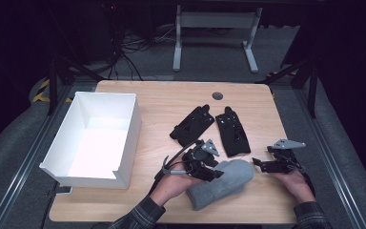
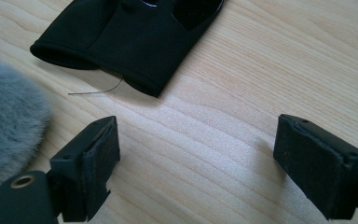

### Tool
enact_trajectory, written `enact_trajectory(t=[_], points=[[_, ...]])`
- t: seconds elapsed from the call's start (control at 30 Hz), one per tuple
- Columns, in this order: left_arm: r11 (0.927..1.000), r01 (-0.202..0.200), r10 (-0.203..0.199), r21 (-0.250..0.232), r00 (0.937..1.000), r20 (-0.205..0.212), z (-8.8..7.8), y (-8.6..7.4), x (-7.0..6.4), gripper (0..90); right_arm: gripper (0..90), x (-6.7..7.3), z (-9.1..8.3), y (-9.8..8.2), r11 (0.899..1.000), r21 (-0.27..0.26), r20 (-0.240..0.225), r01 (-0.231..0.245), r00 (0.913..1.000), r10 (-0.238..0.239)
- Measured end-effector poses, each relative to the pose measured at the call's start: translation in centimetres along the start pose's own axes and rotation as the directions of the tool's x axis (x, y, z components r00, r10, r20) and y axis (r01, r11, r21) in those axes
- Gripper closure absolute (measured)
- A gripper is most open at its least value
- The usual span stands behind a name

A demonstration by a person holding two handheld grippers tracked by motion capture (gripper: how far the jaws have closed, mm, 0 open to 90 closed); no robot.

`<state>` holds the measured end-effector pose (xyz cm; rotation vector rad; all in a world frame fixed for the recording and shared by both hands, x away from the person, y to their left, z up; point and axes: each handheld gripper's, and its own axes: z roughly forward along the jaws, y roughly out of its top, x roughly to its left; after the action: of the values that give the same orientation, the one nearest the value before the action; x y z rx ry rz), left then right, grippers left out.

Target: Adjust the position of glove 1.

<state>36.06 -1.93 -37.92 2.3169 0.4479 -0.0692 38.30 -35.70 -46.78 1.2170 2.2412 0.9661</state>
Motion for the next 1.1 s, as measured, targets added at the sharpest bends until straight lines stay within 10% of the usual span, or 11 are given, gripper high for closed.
enact_trajectory(t=[0.23,0.47,0.83,1.1], points=[[0.9949,0.099,-0.099,0.020,0.9951,0.004,1.7,-0.9,2.7,49.5,14.7,0.0,0.0,0.0,1.000,0.000,0.000,0.000,1.0000,0.000],[0.9922,0.104,-0.106,0.068,0.9943,0.014,3.8,-1.8,2.7,47.5,14.7,0.0,0.0,0.0,1.000,0.000,-0.002,0.001,1.0000,-0.001],[0.9875,0.141,-0.146,0.071,0.9867,0.071,4.5,-2.4,3.2,82.9,14.7,0.0,0.0,0.0,1.000,0.000,-0.003,0.003,1.0000,-0.003],[0.9915,0.129,-0.130,0.019,0.9891,0.070,2.4,-1.7,3.2,86.9,14.8,0.0,0.0,0.0,1.000,0.000,-0.004,0.003,1.0000,-0.003]])
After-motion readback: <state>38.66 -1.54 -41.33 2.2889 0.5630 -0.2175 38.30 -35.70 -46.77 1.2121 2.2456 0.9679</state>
